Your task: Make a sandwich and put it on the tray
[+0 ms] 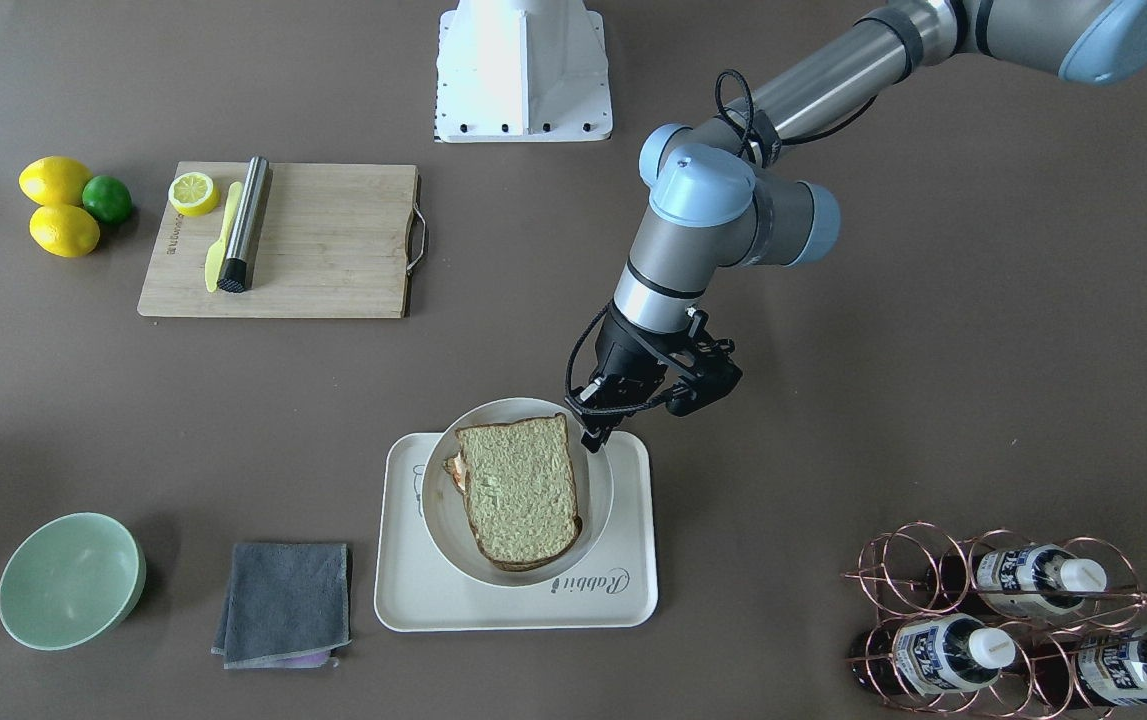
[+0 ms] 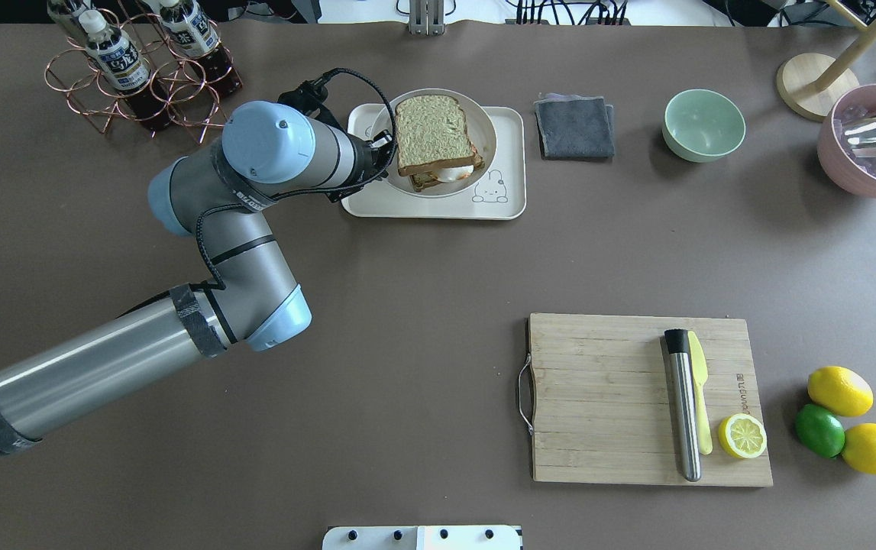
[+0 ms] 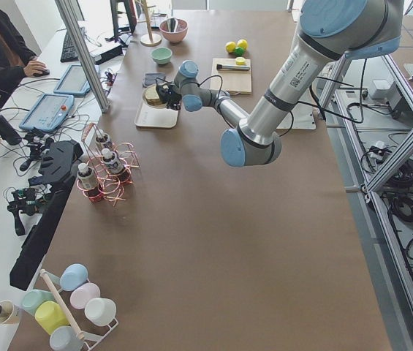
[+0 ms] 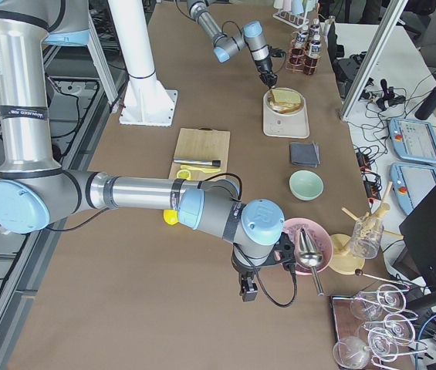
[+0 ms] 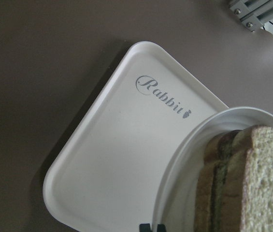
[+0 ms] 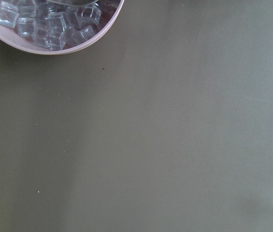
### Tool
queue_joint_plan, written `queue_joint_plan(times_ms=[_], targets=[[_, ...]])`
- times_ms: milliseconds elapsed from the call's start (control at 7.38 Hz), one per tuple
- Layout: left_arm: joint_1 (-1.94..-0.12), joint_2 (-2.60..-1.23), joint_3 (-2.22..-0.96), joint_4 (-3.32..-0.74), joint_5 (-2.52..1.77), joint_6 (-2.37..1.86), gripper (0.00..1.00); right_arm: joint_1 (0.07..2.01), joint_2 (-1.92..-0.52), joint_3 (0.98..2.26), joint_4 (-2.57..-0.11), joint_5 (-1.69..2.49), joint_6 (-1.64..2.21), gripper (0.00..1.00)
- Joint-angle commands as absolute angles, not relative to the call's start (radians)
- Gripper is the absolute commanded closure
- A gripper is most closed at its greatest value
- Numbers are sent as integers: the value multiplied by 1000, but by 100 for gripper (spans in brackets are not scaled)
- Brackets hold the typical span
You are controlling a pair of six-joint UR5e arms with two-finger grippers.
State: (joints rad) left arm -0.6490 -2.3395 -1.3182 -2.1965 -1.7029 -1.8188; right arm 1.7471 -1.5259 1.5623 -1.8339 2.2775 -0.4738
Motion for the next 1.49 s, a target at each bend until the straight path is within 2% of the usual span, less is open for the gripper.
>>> queue_joint_plan(times_ms=[0, 677, 1083, 1354], targets=[[-649, -2345, -1301, -2197, -1698, -1822, 100, 1744, -1520, 1563, -1799, 2286, -405, 0], [-631, -2344, -1279, -2198, -1666, -1844, 100, 1704, -1470, 1560, -1792, 2287, -397, 0], [-607, -2349, -1261, -2198, -1634, -1858, 100, 1668, -1477, 1542, -1641, 2298, -186, 0], [-604, -2359, -1237, -2198, -1632, -1859, 100, 1651, -1471, 1536, -1624, 2298, -181, 0]])
